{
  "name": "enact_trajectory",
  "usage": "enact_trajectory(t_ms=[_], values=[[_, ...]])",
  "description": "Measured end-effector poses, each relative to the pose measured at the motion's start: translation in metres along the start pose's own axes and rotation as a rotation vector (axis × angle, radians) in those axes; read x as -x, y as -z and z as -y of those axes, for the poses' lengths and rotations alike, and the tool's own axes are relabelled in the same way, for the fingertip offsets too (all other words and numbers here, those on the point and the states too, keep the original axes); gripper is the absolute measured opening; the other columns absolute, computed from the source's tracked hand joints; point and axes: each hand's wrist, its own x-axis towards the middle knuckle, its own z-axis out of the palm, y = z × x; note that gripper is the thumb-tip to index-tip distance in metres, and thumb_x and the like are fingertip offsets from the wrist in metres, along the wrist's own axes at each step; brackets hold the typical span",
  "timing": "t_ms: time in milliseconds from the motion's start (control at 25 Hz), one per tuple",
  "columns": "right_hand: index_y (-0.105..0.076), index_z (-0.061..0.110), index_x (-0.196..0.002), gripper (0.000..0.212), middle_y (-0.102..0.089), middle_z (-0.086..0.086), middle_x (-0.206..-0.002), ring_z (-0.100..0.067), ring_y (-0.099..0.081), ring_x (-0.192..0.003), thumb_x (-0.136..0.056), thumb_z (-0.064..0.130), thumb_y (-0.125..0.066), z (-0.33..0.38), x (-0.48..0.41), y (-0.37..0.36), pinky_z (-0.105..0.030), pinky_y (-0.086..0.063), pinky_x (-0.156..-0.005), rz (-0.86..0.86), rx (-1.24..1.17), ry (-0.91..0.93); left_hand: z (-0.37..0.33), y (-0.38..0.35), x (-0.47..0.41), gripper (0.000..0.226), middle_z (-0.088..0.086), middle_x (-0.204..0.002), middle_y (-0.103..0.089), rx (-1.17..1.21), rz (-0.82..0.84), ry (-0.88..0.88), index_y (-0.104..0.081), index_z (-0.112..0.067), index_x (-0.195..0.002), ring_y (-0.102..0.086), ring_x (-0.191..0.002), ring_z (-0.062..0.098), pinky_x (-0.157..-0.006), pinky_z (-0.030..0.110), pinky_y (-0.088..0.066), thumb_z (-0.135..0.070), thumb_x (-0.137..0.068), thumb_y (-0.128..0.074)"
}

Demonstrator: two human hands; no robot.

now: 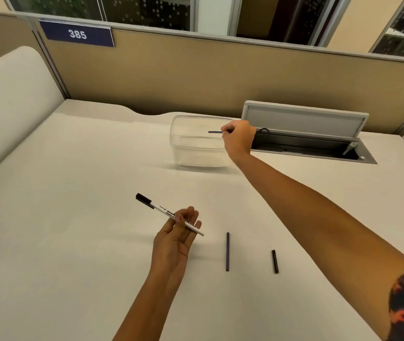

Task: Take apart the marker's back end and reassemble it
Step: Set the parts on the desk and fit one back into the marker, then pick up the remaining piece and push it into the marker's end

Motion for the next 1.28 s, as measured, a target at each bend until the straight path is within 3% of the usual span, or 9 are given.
enact_trajectory(t_ms=[40,160,320,440,560,800,1000,1160,1280], values=[[-0.077,0.004,-0.084,0.019,-0.075,-0.011,-0.089,-0.024,-0.067,-0.089,-0.081,-0.005,-0.061,-0.003,-0.012,-0.010,-0.011,-0.042,-0.067,0.037,0.071,-0.023,0.000,-0.001,-0.002,0.020,0.005,-0.090,-0.075,0.018,-0.014,0.009,-0.063,-0.001,-0.097,-0.073,-0.089,0.017,-0.079,0.032,-0.058,-0.009,-0.094,-0.045],[-0.076,0.006,-0.084,0.021,-0.074,-0.011,-0.094,-0.025,-0.065,-0.092,-0.083,-0.004,-0.058,-0.011,-0.040,-0.038,-0.023,-0.044,-0.065,0.161,0.257,-0.075,-0.002,-0.002,-0.011,0.017,0.006,-0.084,-0.073,0.055,-0.044,0.017,-0.061,-0.001,-0.093,-0.073,-0.085,0.018,-0.075,0.032,-0.060,-0.009,-0.093,-0.047],[-0.063,0.007,-0.087,0.009,-0.061,-0.005,-0.084,-0.019,-0.058,-0.072,-0.084,0.000,-0.059,-0.015,-0.050,-0.058,-0.017,-0.035,-0.051,0.283,0.477,-0.082,-0.003,0.000,-0.021,0.017,0.005,-0.081,-0.073,0.068,-0.078,0.012,-0.062,-0.001,-0.093,-0.073,-0.085,0.018,-0.078,0.034,-0.059,-0.010,-0.091,-0.048],[-0.062,0.003,-0.102,0.022,-0.063,-0.013,-0.105,-0.028,-0.062,-0.094,-0.080,0.004,-0.068,-0.020,-0.052,-0.061,-0.025,-0.042,-0.063,0.332,0.542,-0.100,-0.002,0.002,-0.022,0.017,0.005,-0.080,-0.074,0.075,-0.081,0.024,-0.062,-0.001,-0.093,-0.073,-0.086,0.019,-0.078,0.034,-0.058,-0.012,-0.087,-0.051],[-0.064,0.001,-0.101,0.023,-0.064,-0.015,-0.109,-0.031,-0.064,-0.100,-0.079,0.002,-0.068,-0.019,-0.053,-0.061,-0.031,-0.047,-0.069,0.278,0.477,-0.096,0.000,0.001,-0.023,0.017,0.005,-0.080,-0.074,0.079,-0.091,0.041,-0.062,0.000,-0.093,-0.073,-0.084,0.019,-0.073,0.032,-0.060,-0.011,-0.090,-0.049],[-0.076,0.007,-0.075,0.015,-0.075,-0.009,-0.082,-0.023,-0.067,-0.079,-0.078,0.001,-0.063,-0.014,-0.033,-0.018,-0.022,-0.044,-0.065,0.075,0.194,0.068,0.000,0.000,-0.019,0.017,0.007,-0.081,-0.075,0.073,-0.091,0.050,-0.062,0.000,-0.092,-0.074,-0.082,0.018,-0.074,0.031,-0.059,-0.010,-0.091,-0.049],[-0.073,0.008,-0.080,0.006,-0.070,-0.008,-0.077,-0.015,-0.060,-0.067,-0.080,0.007,-0.067,-0.018,0.032,0.046,-0.022,-0.047,-0.065,-0.131,0.022,0.178,0.001,0.000,-0.010,0.017,0.005,-0.079,-0.075,0.072,-0.079,0.048,-0.062,-0.001,-0.093,-0.074,-0.082,0.017,-0.079,0.033,-0.057,-0.010,-0.093,-0.047],[-0.071,0.010,-0.080,0.005,-0.068,-0.005,-0.075,-0.013,-0.058,-0.064,-0.079,0.006,-0.069,-0.038,0.107,0.083,-0.015,-0.044,-0.061,-0.171,0.001,0.063,0.004,-0.001,-0.004,0.017,0.004,-0.077,-0.075,0.093,-0.081,0.051,-0.062,-0.001,-0.092,-0.074,-0.080,0.016,-0.076,0.032,-0.059,-0.009,-0.093,-0.047],[-0.068,0.013,-0.076,0.008,-0.067,-0.004,-0.071,-0.015,-0.058,-0.062,-0.077,0.005,-0.069,-0.061,0.166,0.092,-0.024,-0.048,-0.063,-0.074,0.012,-0.104,0.006,-0.002,0.005,0.015,0.004,-0.076,-0.075,0.101,-0.073,0.061,-0.061,0.000,-0.094,-0.074,-0.078,0.017,-0.074,0.032,-0.059,-0.008,-0.094,-0.047]])
